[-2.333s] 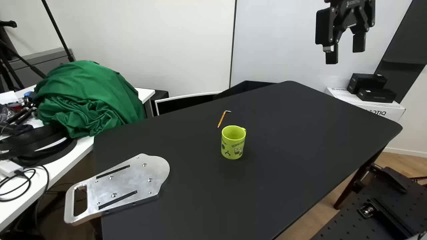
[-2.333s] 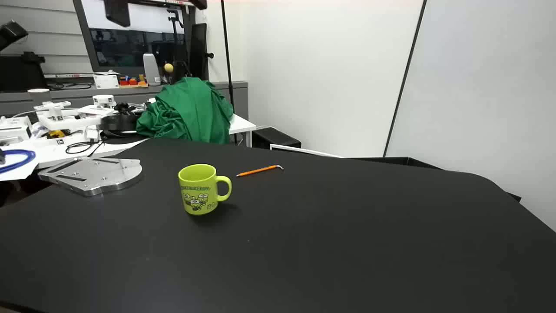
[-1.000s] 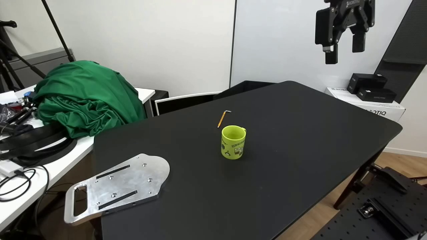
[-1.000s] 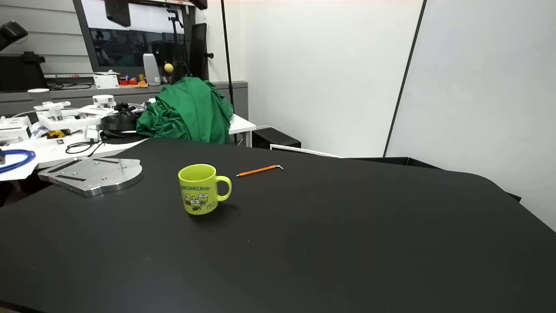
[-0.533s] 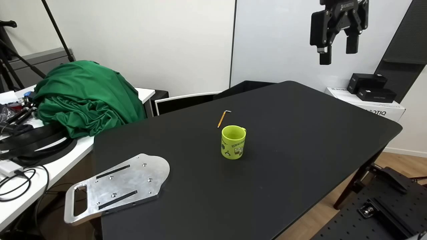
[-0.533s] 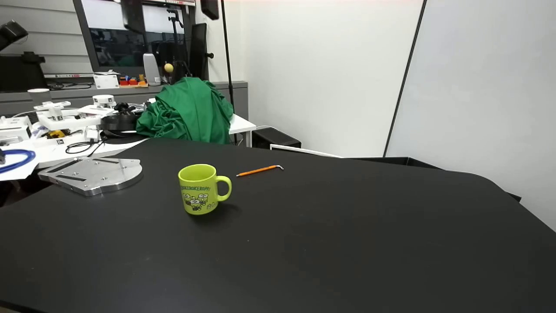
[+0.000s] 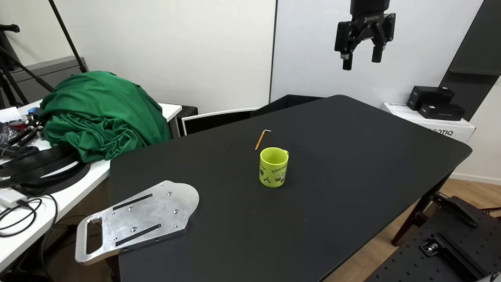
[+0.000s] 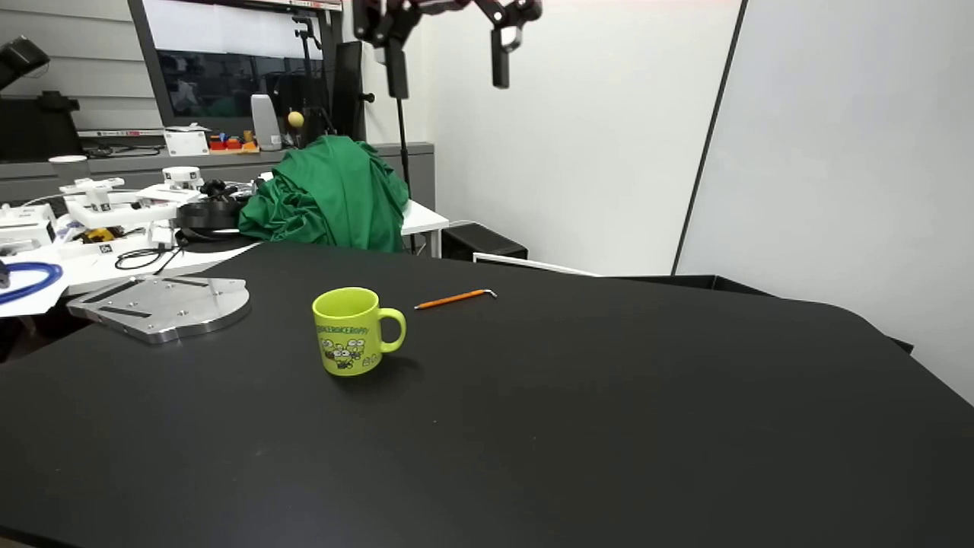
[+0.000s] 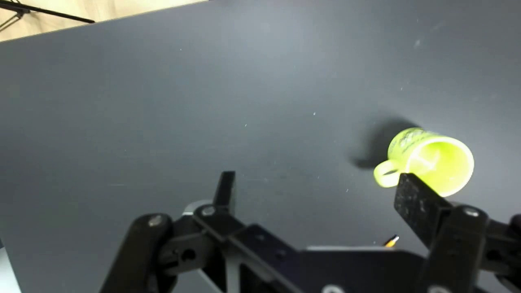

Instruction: Place orange object on the table into the green mug

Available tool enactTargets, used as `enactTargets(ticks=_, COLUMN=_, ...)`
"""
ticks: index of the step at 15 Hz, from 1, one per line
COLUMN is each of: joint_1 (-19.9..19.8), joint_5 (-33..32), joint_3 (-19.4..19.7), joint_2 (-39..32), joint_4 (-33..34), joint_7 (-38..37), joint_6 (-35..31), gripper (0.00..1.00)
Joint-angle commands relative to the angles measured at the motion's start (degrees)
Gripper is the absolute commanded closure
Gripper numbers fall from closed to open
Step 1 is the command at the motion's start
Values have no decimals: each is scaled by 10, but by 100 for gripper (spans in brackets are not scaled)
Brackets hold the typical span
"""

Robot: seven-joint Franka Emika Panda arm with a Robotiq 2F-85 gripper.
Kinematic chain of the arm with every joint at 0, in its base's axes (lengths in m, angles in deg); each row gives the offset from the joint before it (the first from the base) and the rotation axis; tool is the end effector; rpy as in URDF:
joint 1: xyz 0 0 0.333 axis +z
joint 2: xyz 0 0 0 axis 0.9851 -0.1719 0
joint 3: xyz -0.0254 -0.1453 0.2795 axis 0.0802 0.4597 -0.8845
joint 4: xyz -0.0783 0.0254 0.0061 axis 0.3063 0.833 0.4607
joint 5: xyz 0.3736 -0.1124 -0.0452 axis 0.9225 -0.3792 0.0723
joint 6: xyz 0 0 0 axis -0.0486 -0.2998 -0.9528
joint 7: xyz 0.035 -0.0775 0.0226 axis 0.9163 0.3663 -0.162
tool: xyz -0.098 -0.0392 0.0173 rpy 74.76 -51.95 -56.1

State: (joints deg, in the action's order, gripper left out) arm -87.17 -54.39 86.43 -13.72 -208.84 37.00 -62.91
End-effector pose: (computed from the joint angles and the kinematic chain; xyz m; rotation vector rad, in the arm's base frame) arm 0.4513 -0.1145 0.4628 3.0120 -0.2605 -0.1584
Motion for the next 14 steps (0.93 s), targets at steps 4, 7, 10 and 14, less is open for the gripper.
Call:
enactTargets(ticks=4, joint_1=-16, joint_5=28, joint_3=16, joint_2=-217, joint_4=215, joint_7=-141, joint_6=-2, gripper=0)
enactTargets(ticks=7, joint_1=-10, joint_5=66, joint_3=20, joint_2=-301, joint_4=306, joint_7=-207, joint_6=9, gripper=0)
enactTargets(ticks=10, joint_1=-1, joint_5=120, joint_3=19, joint_2=-377, joint_4=395, joint_7=-276, joint_6=6, gripper=0)
enactTargets(ticks=14, joint_1=19, joint_5=175, joint_3=20, joint_2=-453, joint_4=489, joint_7=-367, joint_6=-27, gripper=0)
